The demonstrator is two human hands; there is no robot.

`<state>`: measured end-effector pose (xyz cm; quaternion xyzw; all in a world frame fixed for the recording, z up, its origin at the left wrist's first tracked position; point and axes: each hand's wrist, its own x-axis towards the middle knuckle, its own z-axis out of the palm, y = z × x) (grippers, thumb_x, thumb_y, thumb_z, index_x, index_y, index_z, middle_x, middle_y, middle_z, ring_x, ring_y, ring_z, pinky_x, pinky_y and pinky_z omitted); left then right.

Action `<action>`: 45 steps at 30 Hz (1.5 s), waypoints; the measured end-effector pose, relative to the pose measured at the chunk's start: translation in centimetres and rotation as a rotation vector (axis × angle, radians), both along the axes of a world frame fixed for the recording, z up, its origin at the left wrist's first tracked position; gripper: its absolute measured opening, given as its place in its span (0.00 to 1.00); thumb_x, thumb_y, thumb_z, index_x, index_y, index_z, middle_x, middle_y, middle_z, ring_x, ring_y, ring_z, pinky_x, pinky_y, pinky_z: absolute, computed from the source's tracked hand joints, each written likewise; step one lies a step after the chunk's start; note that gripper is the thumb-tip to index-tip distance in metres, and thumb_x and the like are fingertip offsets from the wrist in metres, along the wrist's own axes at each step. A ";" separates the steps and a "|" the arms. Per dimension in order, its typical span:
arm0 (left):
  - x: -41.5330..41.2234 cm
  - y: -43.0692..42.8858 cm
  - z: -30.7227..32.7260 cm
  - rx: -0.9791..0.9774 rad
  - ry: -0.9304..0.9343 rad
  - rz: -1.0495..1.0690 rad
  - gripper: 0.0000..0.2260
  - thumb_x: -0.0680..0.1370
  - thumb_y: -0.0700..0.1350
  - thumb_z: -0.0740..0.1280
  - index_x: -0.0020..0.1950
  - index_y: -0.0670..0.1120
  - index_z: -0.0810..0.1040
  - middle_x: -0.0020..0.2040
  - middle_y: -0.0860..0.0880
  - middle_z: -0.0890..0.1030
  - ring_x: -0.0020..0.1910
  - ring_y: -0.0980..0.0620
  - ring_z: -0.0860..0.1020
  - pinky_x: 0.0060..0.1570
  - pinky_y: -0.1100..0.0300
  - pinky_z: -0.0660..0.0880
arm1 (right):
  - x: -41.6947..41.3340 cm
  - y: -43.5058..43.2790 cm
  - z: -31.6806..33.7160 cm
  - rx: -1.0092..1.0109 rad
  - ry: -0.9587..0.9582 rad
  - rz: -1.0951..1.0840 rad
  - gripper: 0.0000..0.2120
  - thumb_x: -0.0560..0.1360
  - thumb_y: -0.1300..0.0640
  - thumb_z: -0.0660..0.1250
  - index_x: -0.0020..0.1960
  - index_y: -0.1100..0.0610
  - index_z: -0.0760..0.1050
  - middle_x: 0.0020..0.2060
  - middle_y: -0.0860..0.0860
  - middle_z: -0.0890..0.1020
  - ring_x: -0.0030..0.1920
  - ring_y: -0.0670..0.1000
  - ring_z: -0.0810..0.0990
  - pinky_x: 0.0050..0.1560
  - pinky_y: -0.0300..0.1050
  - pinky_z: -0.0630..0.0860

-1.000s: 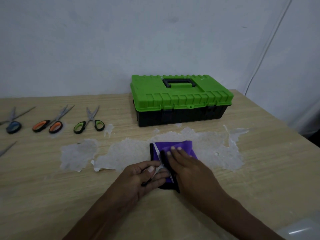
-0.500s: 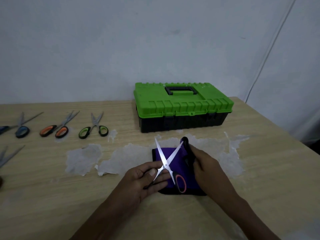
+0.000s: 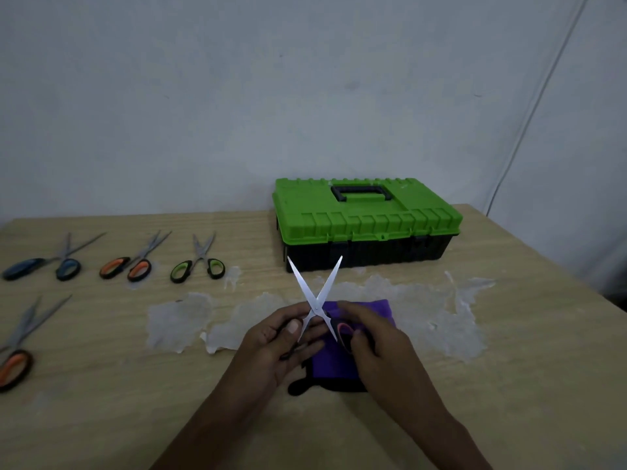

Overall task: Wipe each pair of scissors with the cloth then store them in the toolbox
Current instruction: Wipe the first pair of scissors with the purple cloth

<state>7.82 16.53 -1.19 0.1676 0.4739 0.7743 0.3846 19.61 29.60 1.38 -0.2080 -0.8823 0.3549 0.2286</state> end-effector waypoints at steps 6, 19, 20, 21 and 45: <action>0.2 -0.1 -0.2 -0.052 0.163 0.047 0.14 0.83 0.41 0.57 0.64 0.45 0.78 0.60 0.45 0.83 0.60 0.48 0.81 0.56 0.54 0.78 | -1.8 -2.6 -0.6 0.038 0.069 0.003 0.11 0.78 0.56 0.63 0.59 0.47 0.78 0.49 0.39 0.81 0.51 0.38 0.76 0.53 0.38 0.75; 0.2 -0.9 1.4 -0.148 0.449 0.276 0.09 0.79 0.47 0.66 0.58 0.55 0.81 0.50 0.60 0.86 0.53 0.62 0.82 0.49 0.69 0.78 | -3.6 -4.9 -0.4 -0.050 0.144 0.115 0.08 0.78 0.53 0.64 0.57 0.46 0.77 0.48 0.39 0.79 0.53 0.42 0.76 0.54 0.44 0.75; 0.0 -1.1 1.2 -0.123 0.407 0.272 0.11 0.79 0.47 0.65 0.59 0.52 0.82 0.54 0.57 0.85 0.56 0.59 0.82 0.52 0.64 0.79 | -3.4 -4.9 -0.1 -0.115 0.153 0.157 0.10 0.78 0.52 0.64 0.58 0.43 0.77 0.51 0.38 0.79 0.56 0.41 0.75 0.56 0.42 0.74; -0.2 -1.2 1.1 -0.098 0.365 0.266 0.12 0.80 0.47 0.63 0.61 0.50 0.82 0.56 0.54 0.85 0.58 0.56 0.82 0.55 0.59 0.79 | -3.3 -5.0 0.2 -0.192 0.152 0.203 0.12 0.78 0.51 0.65 0.60 0.40 0.75 0.53 0.36 0.78 0.58 0.39 0.74 0.58 0.39 0.73; 1.3 0.8 0.3 -0.142 0.481 0.031 0.17 0.77 0.53 0.61 0.66 0.58 0.77 0.62 0.60 0.81 0.61 0.63 0.79 0.53 0.68 0.78 | -0.1 0.5 0.3 0.159 0.016 -0.111 0.22 0.69 0.45 0.65 0.61 0.50 0.72 0.49 0.46 0.76 0.51 0.46 0.72 0.50 0.40 0.72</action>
